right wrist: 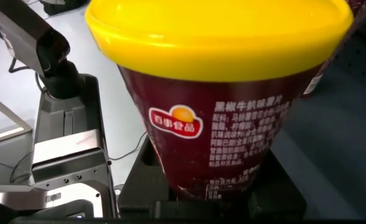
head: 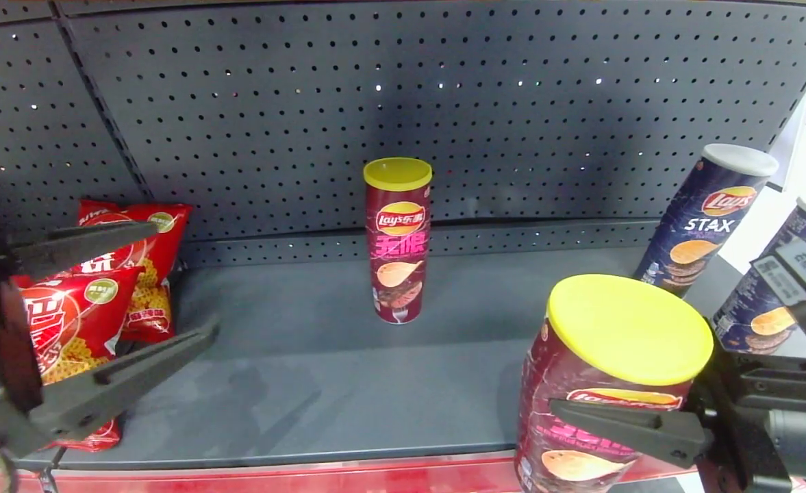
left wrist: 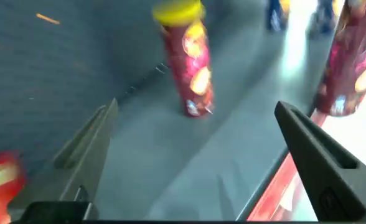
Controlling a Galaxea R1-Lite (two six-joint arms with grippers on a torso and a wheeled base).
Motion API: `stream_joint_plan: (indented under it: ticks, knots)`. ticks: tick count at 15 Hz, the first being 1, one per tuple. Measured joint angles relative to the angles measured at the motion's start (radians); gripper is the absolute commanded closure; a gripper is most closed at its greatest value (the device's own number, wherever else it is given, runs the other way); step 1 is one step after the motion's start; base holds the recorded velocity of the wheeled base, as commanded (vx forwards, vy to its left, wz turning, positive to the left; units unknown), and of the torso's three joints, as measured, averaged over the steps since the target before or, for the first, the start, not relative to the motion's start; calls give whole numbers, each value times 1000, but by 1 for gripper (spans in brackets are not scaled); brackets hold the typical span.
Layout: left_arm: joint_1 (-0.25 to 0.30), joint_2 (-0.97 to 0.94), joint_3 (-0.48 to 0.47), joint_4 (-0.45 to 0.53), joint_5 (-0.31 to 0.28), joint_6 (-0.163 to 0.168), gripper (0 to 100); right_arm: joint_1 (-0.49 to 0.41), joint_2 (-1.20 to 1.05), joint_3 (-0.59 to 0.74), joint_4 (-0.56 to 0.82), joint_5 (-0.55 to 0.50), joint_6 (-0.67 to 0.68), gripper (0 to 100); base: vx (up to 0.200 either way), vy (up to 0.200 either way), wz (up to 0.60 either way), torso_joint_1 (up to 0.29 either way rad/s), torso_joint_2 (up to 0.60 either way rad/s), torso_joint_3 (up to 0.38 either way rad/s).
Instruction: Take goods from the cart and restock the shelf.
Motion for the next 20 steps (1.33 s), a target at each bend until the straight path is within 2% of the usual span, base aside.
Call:
stream_joint_plan:
  ticks: [2, 7, 10, 15, 18, 20]
  knots:
    - [-10, 125, -37, -38, -15, 12, 0, -2, 0, 1, 0, 0, 2, 100, 0, 0, 0, 0, 0, 0]
    - [-8, 431, -257, -58, -20, 16, 0, -7, 6, -8, 3, 0, 32, 100, 0, 0, 0, 0, 0, 0]
    - [-5, 526, -291, -59, -21, 34, 0, -15, 16, -44, 11, -1, 72, 100, 0, 0, 0, 0, 0, 0]
    - [-3, 623, -378, -60, -28, 35, 0, -41, 41, -76, 5, 2, 77, 100, 0, 0, 0, 0, 0, 0]
    - [-8, 668, -412, -60, -87, 35, 0, -45, 49, -74, 4, 3, 78, 100, 0, 0, 0, 0, 0, 0]
    - [-31, 695, -429, -60, -108, 36, 0, -45, 54, -74, 4, 3, 79, 100, 0, 0, 0, 0, 0, 0]
